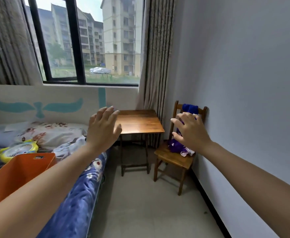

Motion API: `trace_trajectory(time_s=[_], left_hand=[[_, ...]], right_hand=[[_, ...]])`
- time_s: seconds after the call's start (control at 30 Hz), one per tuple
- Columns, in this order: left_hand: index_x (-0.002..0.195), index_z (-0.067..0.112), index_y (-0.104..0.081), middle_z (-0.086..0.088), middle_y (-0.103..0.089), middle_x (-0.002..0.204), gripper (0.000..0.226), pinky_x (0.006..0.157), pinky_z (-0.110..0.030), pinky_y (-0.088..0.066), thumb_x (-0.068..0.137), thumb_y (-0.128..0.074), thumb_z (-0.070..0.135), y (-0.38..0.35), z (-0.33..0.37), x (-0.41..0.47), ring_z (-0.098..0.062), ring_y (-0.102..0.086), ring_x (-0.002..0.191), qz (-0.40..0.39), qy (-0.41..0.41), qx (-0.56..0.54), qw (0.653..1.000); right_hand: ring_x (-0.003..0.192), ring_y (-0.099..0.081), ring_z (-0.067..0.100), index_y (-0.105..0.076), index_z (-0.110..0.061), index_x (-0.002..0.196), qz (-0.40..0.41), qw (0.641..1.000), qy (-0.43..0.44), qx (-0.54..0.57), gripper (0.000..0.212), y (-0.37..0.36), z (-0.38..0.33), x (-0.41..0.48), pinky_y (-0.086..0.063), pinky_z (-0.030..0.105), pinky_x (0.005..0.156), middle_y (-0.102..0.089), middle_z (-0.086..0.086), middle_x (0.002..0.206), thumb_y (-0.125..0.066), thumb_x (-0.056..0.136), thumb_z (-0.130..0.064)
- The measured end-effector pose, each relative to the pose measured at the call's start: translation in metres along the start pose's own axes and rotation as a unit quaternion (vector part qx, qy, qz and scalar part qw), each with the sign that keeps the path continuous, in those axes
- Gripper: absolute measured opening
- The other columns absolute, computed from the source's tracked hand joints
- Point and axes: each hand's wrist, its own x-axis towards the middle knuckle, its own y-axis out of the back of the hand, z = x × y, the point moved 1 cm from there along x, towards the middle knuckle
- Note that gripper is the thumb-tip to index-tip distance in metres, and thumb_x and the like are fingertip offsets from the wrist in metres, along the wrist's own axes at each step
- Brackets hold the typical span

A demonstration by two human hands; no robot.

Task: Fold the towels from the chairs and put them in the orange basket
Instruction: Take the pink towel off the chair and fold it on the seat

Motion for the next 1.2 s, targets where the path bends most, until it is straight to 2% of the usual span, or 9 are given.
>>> trace_trajectory(time_s=[0.1, 0.23, 0.37, 0.47, 0.53, 0.63, 0.8, 1.1, 1.2], left_hand=[[0.110, 0.006, -0.060, -0.017, -0.063, 0.116, 0.048, 0.085, -0.044, -0.047, 0.078, -0.038, 0.035, -0.057, 0.005, 0.008, -0.026, -0.039, 0.112, -0.014, -0.011, -0.023, 1.000], [0.110, 0.008, -0.062, -0.015, -0.062, 0.118, 0.048, 0.089, -0.041, -0.036, 0.078, -0.040, 0.037, -0.131, 0.021, 0.040, -0.026, -0.041, 0.115, -0.033, -0.054, -0.019, 0.998], [0.108, 0.008, -0.064, -0.014, -0.063, 0.116, 0.046, 0.086, -0.043, -0.048, 0.072, -0.057, 0.034, -0.187, 0.053, 0.102, -0.033, -0.056, 0.110, -0.046, -0.094, -0.023, 0.994], [0.110, 0.006, -0.062, -0.014, -0.062, 0.115, 0.045, 0.085, -0.045, -0.049, 0.073, -0.063, 0.031, -0.225, 0.072, 0.150, -0.033, -0.055, 0.109, -0.038, -0.115, -0.031, 0.992], [0.112, 0.006, -0.061, -0.014, -0.062, 0.116, 0.045, 0.086, -0.045, -0.048, 0.074, -0.061, 0.031, -0.248, 0.079, 0.173, -0.034, -0.055, 0.110, -0.031, -0.101, -0.051, 0.993], [0.113, 0.006, -0.061, -0.013, -0.061, 0.119, 0.048, 0.087, -0.047, -0.047, 0.080, -0.044, 0.036, -0.289, 0.089, 0.203, -0.029, -0.049, 0.115, -0.037, -0.057, -0.089, 0.994], [0.109, 0.005, -0.064, -0.014, -0.064, 0.115, 0.052, 0.085, -0.046, -0.049, 0.079, -0.037, 0.038, -0.368, 0.087, 0.225, -0.023, -0.038, 0.112, -0.069, -0.070, -0.071, 0.993], [0.108, 0.005, -0.065, -0.016, -0.064, 0.115, 0.051, 0.085, -0.046, -0.049, 0.080, -0.037, 0.037, -0.521, 0.056, 0.271, -0.034, -0.057, 0.109, -0.117, -0.070, -0.075, 0.988], [0.108, 0.004, -0.064, -0.016, -0.064, 0.115, 0.045, 0.084, -0.047, -0.050, 0.080, -0.046, 0.033, -0.574, 0.054, 0.292, -0.035, -0.059, 0.109, -0.142, -0.057, -0.103, 0.983]], right_hand=[[0.093, -0.065, 0.036, -0.069, -0.008, 0.101, -0.044, 0.999, 0.004, -0.022, 0.051, -0.035, 0.022, -0.014, -0.052, 0.051, 0.078, -0.067, 0.016, 0.101, -0.084, 0.059, -0.031], [0.089, -0.067, 0.037, -0.071, -0.006, 0.096, -0.066, 0.997, -0.011, -0.043, 0.051, -0.072, 0.067, -0.021, -0.053, 0.051, 0.075, -0.068, 0.018, 0.096, -0.087, 0.054, -0.028], [0.086, -0.068, 0.035, -0.071, -0.008, 0.095, -0.066, 0.995, -0.012, -0.072, 0.053, -0.112, 0.126, -0.019, -0.055, 0.046, 0.071, -0.069, 0.017, 0.095, -0.089, 0.050, -0.029], [0.085, -0.068, 0.034, -0.071, -0.007, 0.096, -0.067, 0.995, -0.024, -0.075, 0.054, -0.144, 0.169, -0.009, -0.056, 0.043, 0.067, -0.069, 0.017, 0.095, -0.089, 0.050, -0.029], [0.085, -0.068, 0.034, -0.071, -0.007, 0.096, -0.068, 0.995, -0.028, -0.071, 0.054, -0.164, 0.190, -0.002, -0.056, 0.043, 0.067, -0.069, 0.017, 0.095, -0.089, 0.050, -0.029], [0.084, -0.069, 0.034, -0.071, -0.008, 0.096, -0.058, 0.996, -0.035, -0.062, 0.054, -0.204, 0.227, 0.008, -0.056, 0.042, 0.066, -0.070, 0.016, 0.096, -0.090, 0.050, -0.028], [0.086, -0.069, 0.033, -0.070, -0.009, 0.100, -0.104, 0.992, -0.049, -0.050, 0.057, -0.285, 0.262, 0.004, -0.056, 0.040, 0.067, -0.070, 0.016, 0.097, -0.089, 0.050, -0.029], [0.087, -0.068, 0.033, -0.069, -0.008, 0.102, -0.170, 0.983, -0.066, -0.035, 0.056, -0.424, 0.319, 0.029, -0.056, 0.040, 0.069, -0.069, 0.016, 0.097, -0.089, 0.052, -0.025], [0.087, -0.069, 0.032, -0.069, -0.008, 0.101, -0.193, 0.976, -0.090, -0.036, 0.055, -0.461, 0.340, 0.034, -0.056, 0.039, 0.068, -0.069, 0.015, 0.097, -0.089, 0.051, -0.023]])
